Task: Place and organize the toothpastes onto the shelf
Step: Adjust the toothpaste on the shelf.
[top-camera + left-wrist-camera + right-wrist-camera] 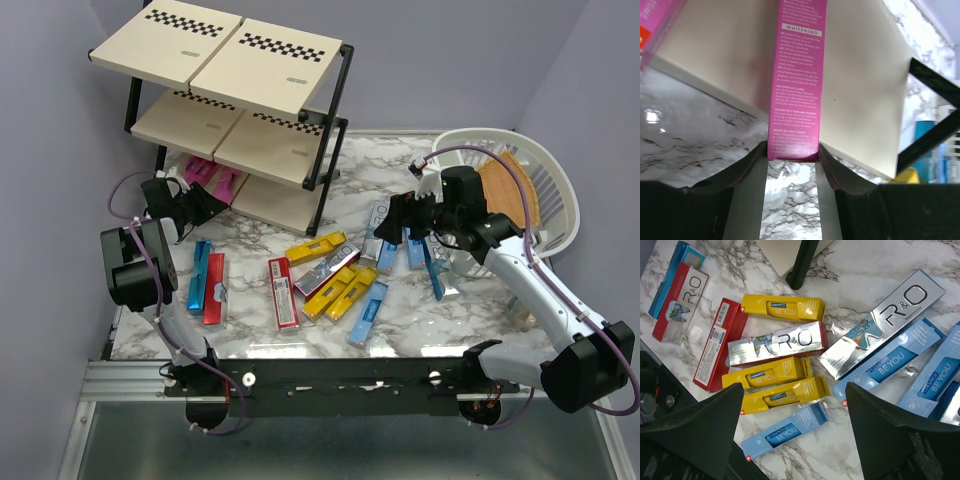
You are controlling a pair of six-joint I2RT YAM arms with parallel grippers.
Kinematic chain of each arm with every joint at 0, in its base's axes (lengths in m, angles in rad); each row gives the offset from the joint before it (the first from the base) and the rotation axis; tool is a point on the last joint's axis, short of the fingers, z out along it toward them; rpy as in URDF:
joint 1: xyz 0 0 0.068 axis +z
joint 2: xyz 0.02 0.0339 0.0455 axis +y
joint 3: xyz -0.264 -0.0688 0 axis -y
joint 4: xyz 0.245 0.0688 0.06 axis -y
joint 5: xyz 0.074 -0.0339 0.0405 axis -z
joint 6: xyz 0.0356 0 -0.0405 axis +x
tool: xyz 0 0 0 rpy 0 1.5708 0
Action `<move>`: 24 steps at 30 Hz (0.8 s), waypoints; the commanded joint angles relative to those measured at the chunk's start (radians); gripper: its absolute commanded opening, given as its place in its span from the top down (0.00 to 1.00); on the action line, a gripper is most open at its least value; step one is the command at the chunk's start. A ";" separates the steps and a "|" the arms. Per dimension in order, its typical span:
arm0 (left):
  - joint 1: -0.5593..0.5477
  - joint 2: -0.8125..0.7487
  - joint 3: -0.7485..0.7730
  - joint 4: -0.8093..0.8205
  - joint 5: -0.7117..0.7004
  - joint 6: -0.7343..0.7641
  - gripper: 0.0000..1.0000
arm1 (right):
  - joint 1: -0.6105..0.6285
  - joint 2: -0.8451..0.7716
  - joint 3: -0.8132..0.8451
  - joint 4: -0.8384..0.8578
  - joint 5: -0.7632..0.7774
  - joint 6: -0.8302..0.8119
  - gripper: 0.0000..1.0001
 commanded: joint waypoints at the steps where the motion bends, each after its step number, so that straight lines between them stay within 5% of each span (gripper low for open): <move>1: 0.022 0.019 0.028 0.034 0.126 -0.158 0.55 | -0.005 0.005 -0.003 0.012 -0.014 -0.017 0.09; 10: 0.091 0.113 0.089 0.032 0.227 -0.347 0.51 | -0.003 0.014 0.003 0.009 -0.014 -0.019 0.09; 24: 0.149 0.110 0.126 -0.140 0.160 -0.296 0.28 | -0.005 0.022 0.007 0.004 -0.014 -0.022 0.09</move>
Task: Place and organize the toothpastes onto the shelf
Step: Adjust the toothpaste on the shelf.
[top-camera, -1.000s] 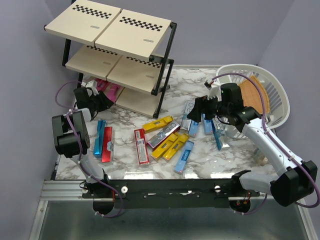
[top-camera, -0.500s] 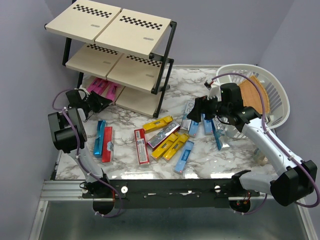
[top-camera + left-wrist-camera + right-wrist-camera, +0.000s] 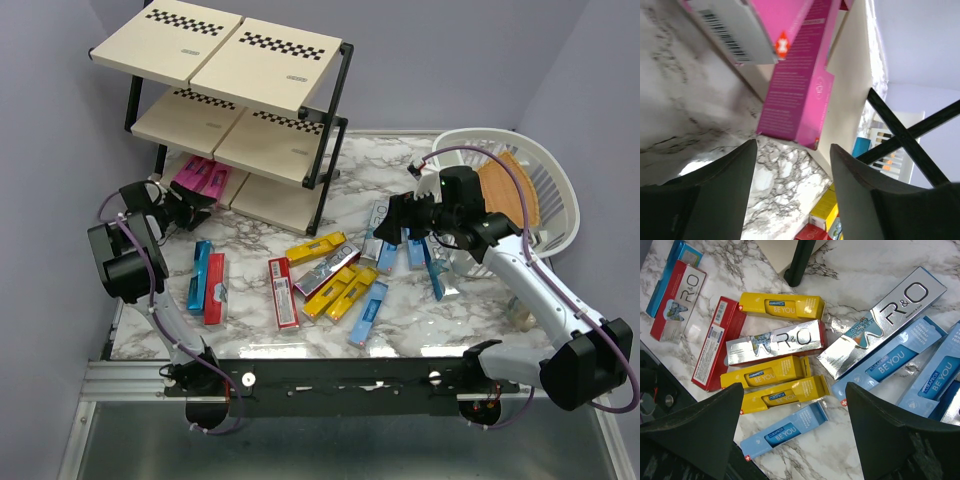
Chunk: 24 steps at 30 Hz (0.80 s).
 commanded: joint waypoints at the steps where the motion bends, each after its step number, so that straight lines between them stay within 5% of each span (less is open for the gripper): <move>1: 0.017 -0.015 0.031 -0.109 -0.025 0.040 0.27 | -0.003 0.009 0.007 0.004 -0.014 -0.021 0.09; 8: 0.017 -0.035 0.021 -0.110 -0.051 0.030 0.31 | -0.003 0.009 0.007 0.004 -0.017 -0.019 0.09; 15: 0.015 -0.047 0.038 -0.060 -0.059 -0.032 0.53 | -0.005 0.009 0.007 0.006 -0.023 -0.015 0.09; 24: 0.015 -0.021 0.064 -0.016 -0.088 -0.090 0.54 | -0.005 0.004 0.006 0.006 -0.022 -0.015 0.09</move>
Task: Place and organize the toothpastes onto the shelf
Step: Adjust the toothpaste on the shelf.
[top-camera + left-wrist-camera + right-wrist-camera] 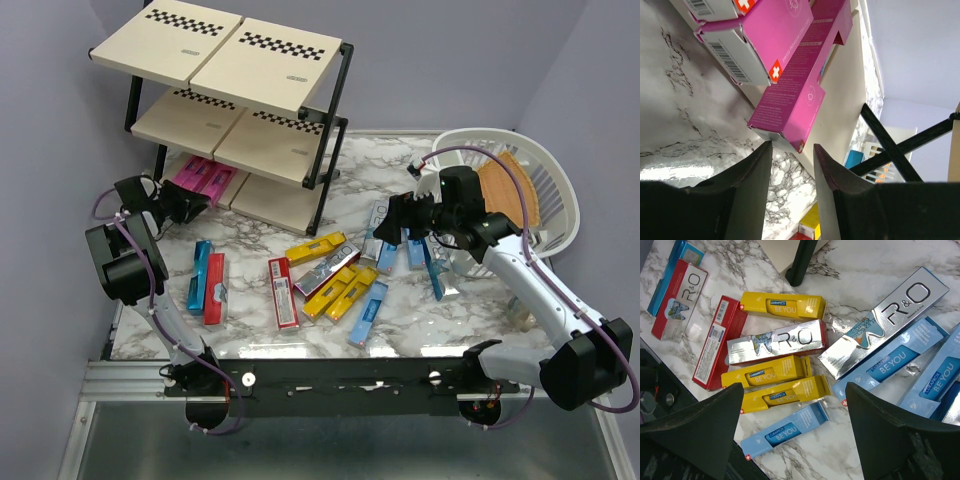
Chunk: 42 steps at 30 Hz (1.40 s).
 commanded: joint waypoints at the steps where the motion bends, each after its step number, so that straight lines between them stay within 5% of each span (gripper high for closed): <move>1: 0.000 -0.001 0.015 0.068 -0.041 -0.065 0.54 | -0.005 0.004 0.006 0.006 -0.015 -0.014 0.09; 13: 0.000 -0.006 -0.028 0.193 -0.067 -0.166 0.52 | -0.005 0.004 0.009 0.004 -0.013 -0.014 0.09; 23: -0.009 -0.175 -0.097 -0.022 -0.217 0.078 0.40 | -0.003 0.007 0.010 0.001 -0.007 -0.018 0.09; 33: -0.161 -0.230 -0.304 0.327 -0.401 -0.279 0.32 | -0.003 0.013 0.006 0.007 -0.013 -0.018 0.09; 42: -0.265 -0.221 -0.317 0.541 -0.632 -0.416 0.28 | -0.005 0.005 0.007 0.001 0.008 -0.026 0.09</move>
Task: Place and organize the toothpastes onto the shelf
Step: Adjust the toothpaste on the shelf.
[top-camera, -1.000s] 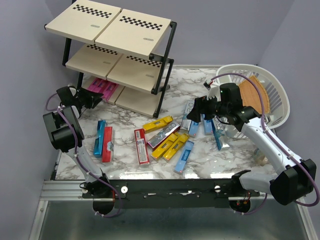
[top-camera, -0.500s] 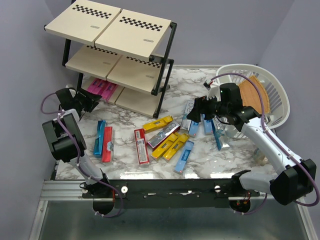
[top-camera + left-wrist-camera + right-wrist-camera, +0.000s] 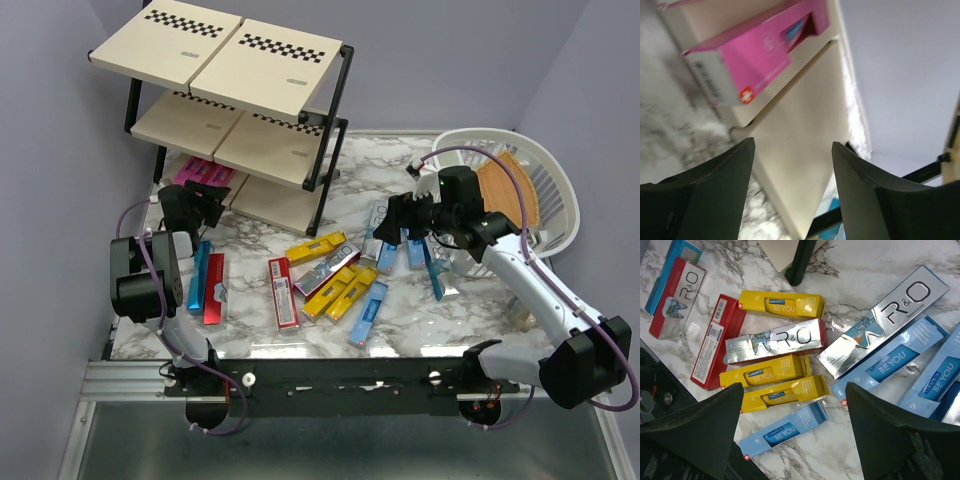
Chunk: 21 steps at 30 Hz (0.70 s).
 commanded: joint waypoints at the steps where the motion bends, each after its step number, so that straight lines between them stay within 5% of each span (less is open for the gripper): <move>1: -0.030 -0.005 0.009 0.226 -0.181 -0.128 0.28 | -0.005 -0.002 0.007 0.000 0.011 -0.021 0.09; 21: -0.131 0.188 0.067 0.389 -0.362 -0.239 0.28 | -0.003 0.021 0.026 -0.020 0.053 -0.040 0.09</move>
